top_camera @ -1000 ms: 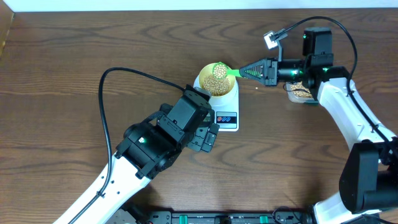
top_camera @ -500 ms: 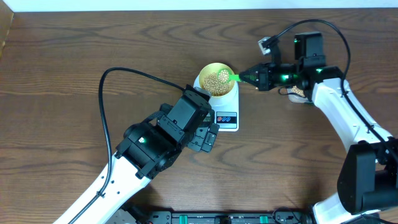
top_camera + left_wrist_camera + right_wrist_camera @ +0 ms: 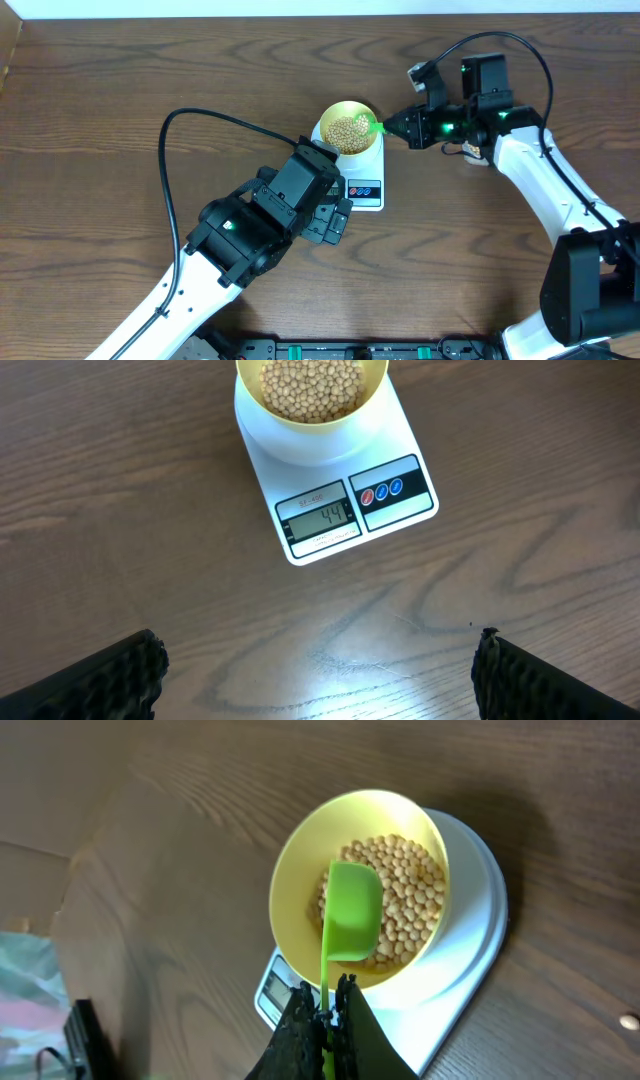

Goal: Scoop item into bowl and weigh 50g on scale
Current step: 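Tilt the green scoop with the right gripper to pour beans into bowl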

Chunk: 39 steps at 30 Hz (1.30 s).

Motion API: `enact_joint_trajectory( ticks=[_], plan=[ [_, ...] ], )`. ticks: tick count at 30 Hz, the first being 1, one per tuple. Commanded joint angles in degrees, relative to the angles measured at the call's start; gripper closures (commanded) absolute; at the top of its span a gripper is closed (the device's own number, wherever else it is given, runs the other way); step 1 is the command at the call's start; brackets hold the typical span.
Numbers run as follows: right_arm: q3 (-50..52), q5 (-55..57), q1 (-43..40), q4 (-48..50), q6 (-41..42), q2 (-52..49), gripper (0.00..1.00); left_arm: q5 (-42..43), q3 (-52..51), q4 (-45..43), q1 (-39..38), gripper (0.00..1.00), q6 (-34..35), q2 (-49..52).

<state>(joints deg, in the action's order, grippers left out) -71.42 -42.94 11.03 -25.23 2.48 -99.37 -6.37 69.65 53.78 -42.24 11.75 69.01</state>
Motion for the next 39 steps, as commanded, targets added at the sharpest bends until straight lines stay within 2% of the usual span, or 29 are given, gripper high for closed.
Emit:
enact_joint_trajectory(
  ticks=[1, 39],
  plan=[
    [-2.91, 3.23, 1.53, -1.20, -2.80, -0.39, 0.99, -0.57, 0.66, 0.17, 0.17, 0.00, -0.76, 0.11],
    [-7.74, 9.46, 5.99, -6.71, -7.50, -0.39, 0.99, -0.57, 0.66, 0.17, 0.17, 0.00, -0.76, 0.11]
  ],
)
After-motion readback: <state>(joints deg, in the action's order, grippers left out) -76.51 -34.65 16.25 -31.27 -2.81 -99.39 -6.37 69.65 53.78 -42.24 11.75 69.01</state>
